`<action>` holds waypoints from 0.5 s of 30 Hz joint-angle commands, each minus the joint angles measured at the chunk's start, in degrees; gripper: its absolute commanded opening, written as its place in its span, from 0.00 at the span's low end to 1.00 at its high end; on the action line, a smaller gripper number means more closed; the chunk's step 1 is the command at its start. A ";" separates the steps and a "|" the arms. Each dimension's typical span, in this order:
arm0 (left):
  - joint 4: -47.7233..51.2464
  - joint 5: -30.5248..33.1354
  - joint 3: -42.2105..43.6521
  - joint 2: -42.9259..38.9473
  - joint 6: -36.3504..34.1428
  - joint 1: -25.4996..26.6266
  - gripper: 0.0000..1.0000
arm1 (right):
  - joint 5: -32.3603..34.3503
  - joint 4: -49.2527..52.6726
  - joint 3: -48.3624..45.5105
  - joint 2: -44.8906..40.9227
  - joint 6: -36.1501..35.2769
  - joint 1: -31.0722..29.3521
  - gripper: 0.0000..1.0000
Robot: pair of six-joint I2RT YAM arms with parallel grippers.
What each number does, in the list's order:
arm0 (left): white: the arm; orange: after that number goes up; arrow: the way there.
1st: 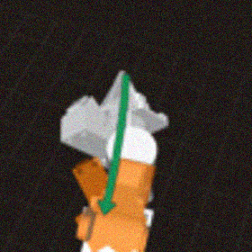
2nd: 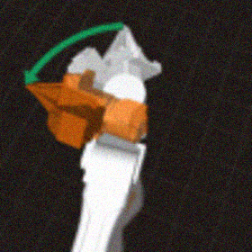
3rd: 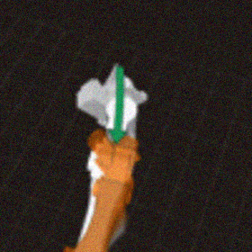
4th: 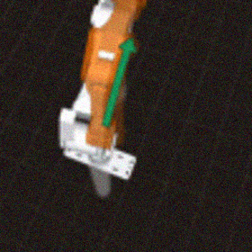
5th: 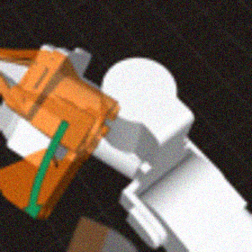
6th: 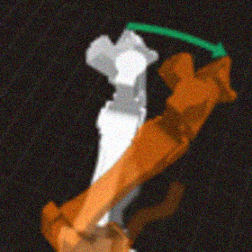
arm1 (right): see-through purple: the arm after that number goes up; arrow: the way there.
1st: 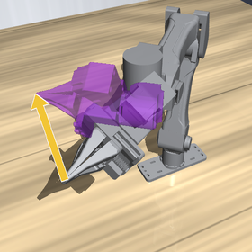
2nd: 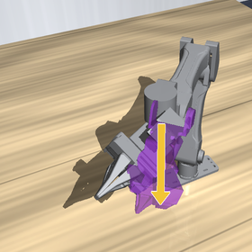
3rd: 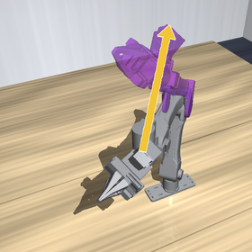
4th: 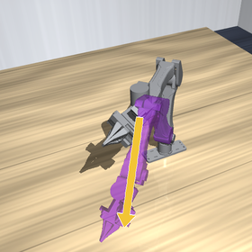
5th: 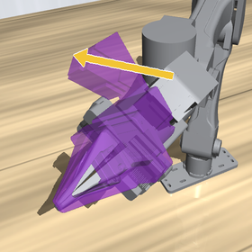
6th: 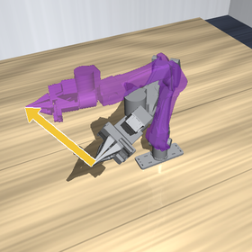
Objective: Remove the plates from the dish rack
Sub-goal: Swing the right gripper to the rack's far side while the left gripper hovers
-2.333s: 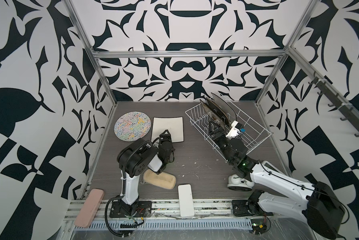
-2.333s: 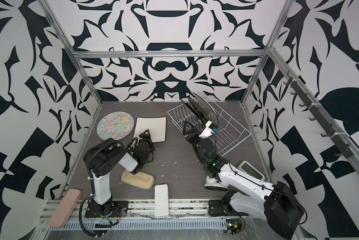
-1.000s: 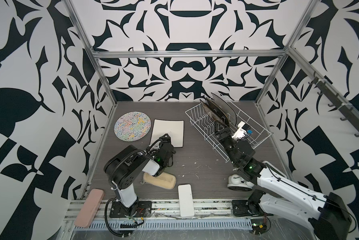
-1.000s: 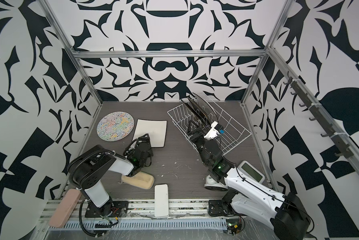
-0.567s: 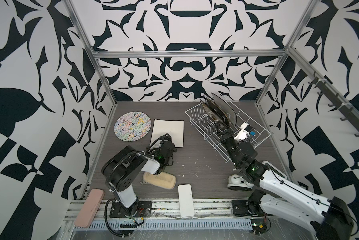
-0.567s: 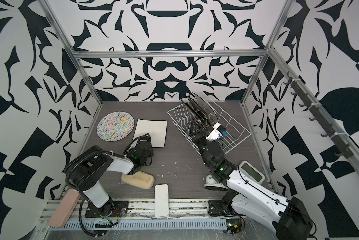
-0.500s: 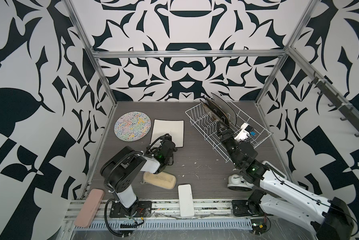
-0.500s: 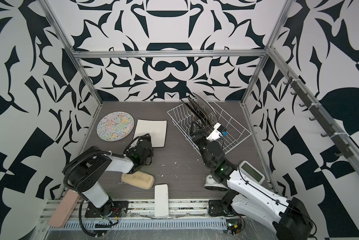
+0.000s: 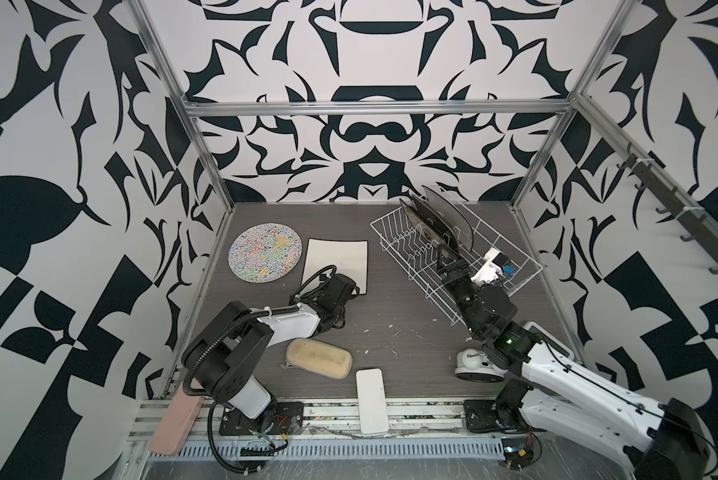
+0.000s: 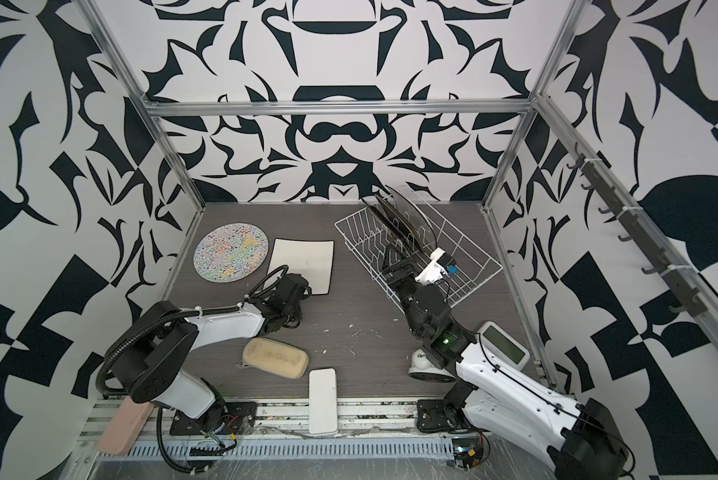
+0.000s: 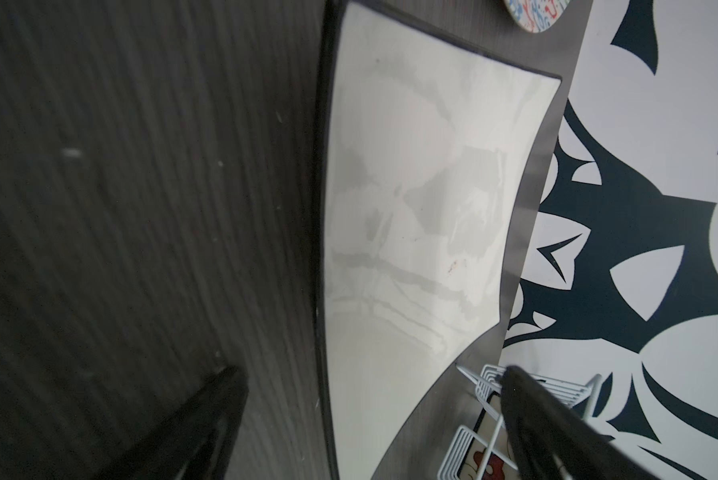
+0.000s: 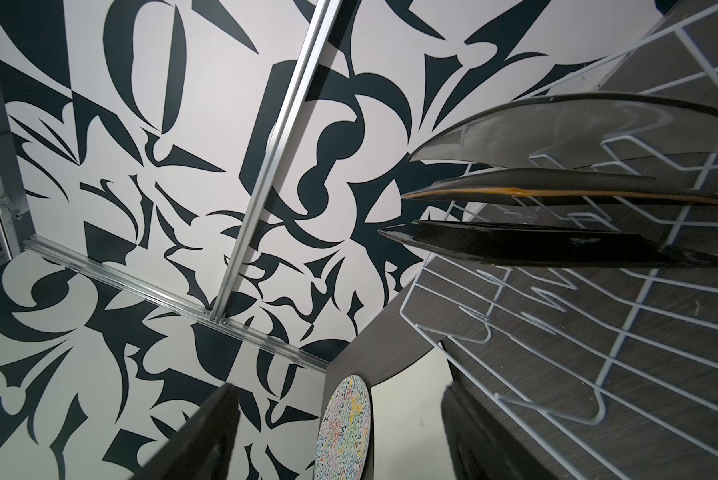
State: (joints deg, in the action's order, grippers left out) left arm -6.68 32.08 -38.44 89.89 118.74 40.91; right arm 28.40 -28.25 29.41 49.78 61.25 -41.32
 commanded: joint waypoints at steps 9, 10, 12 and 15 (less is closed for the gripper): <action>22.00 8.82 -4.87 -5.91 -6.23 4.34 0.99 | 0.96 15.22 8.77 -0.87 -12.07 0.19 0.79; 21.42 8.92 -4.60 -6.47 -7.59 4.36 0.99 | 0.82 17.30 9.97 -0.55 -13.98 0.22 0.79; 17.65 9.58 -3.14 -7.87 -12.41 4.40 0.99 | 0.21 21.81 13.14 0.24 -17.69 0.19 0.79; 7.17 10.09 -0.15 -10.16 -24.19 4.45 0.99 | -2.00 30.62 20.05 3.01 -27.76 0.19 0.79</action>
State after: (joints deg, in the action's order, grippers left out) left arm 6.24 39.46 -40.82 81.78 106.00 45.28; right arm 28.01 -6.26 42.87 51.37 44.82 -41.30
